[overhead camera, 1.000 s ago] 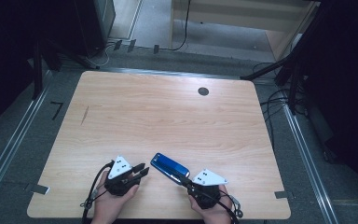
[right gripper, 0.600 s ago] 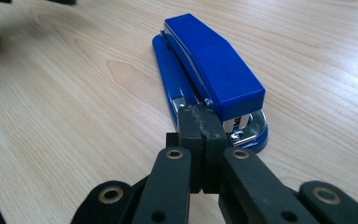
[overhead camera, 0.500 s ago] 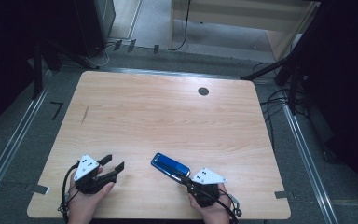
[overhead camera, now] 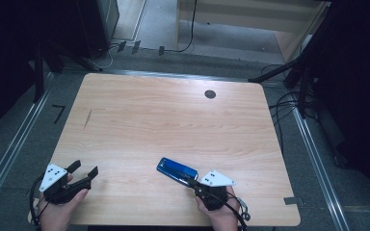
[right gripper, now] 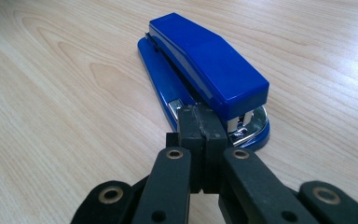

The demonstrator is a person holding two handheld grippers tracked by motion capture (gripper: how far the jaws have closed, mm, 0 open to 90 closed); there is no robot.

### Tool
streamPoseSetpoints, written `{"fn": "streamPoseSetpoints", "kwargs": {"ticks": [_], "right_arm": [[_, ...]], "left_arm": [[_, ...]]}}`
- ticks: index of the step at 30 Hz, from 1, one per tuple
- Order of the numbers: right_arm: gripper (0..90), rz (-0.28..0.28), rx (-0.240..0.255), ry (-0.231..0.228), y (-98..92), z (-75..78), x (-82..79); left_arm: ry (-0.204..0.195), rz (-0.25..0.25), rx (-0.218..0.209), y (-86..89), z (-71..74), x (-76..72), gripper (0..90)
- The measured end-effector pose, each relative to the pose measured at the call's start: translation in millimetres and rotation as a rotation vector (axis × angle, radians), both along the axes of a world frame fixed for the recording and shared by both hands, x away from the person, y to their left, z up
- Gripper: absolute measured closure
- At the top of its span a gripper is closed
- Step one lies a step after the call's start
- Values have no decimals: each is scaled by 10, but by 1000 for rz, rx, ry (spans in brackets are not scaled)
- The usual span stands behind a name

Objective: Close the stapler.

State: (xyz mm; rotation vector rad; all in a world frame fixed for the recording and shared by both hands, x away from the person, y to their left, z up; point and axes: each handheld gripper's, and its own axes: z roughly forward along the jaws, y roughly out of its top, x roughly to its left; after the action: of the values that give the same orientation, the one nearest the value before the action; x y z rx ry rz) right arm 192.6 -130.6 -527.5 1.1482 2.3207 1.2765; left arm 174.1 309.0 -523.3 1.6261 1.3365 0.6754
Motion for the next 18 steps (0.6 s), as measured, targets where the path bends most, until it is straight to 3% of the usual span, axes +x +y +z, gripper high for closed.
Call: {"fn": "streamPoseSetpoints", "kwargs": {"ticks": [4,12,18], "right_arm": [[900,-1,4,4,-3,-13,49],[900,-14,16,24,-35,-32,179],[900,-27,13,23,-75,-19,256]], "left_arm": [[0,41,2,103,4,-1,261],[30,70,2,139,2,35,168],[17,56,13,136,5,25,128]]}}
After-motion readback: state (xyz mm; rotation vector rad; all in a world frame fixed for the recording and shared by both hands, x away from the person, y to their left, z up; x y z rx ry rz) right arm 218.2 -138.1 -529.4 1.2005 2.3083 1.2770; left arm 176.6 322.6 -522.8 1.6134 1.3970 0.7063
